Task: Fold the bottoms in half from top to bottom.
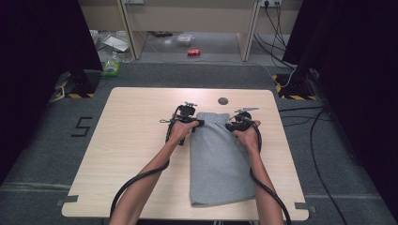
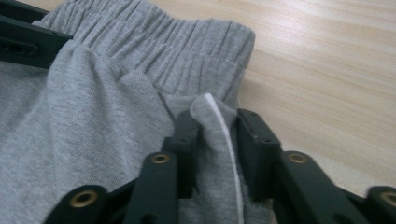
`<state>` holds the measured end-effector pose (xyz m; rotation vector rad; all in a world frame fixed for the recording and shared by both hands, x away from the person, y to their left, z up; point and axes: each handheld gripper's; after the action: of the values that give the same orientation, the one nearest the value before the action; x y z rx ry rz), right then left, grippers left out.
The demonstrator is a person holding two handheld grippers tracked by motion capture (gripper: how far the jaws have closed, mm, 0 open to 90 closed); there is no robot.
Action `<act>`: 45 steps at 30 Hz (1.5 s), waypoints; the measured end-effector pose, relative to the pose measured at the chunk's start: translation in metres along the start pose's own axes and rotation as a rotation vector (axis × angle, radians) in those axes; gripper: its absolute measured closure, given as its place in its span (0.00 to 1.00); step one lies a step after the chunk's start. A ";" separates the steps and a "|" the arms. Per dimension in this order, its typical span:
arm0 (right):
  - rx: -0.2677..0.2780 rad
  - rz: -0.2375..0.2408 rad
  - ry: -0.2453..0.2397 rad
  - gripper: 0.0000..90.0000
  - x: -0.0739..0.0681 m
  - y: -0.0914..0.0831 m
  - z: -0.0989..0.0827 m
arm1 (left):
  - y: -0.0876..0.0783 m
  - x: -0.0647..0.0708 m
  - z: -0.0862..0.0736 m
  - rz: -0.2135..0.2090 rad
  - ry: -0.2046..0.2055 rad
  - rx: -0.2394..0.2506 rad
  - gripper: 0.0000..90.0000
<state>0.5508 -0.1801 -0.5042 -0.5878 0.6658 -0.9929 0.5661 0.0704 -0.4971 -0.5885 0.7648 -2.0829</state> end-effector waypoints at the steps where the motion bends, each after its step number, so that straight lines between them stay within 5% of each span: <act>1: 0.000 0.005 0.010 0.83 0.000 0.000 0.000 | 0.000 0.000 0.000 -0.001 0.002 0.000 0.68; 5: 0.008 0.036 0.045 0.90 0.003 0.000 -0.002 | -0.002 0.002 0.001 0.006 0.024 0.010 0.74; 16: 0.050 0.078 0.048 0.93 0.001 -0.014 0.001 | -0.014 0.006 0.005 -0.002 0.064 0.055 0.84; 29: 0.138 0.169 0.027 0.93 -0.002 -0.049 0.005 | -0.058 0.022 0.016 -0.049 0.135 0.133 0.85; 45: 0.229 0.285 -0.062 0.93 -0.016 -0.109 -0.030 | -0.122 0.061 -0.020 -0.148 0.291 0.194 0.86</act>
<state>0.4619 -0.2170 -0.4425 -0.3106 0.5537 -0.7676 0.4544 0.0843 -0.4182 -0.2439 0.6851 -2.3796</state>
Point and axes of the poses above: each handheld gripper's, and its own axes: y roughly forward along the jaws, z roughly out of its top, x roughly to its right, and after that the axes turned 8 degrees about y, right-handed
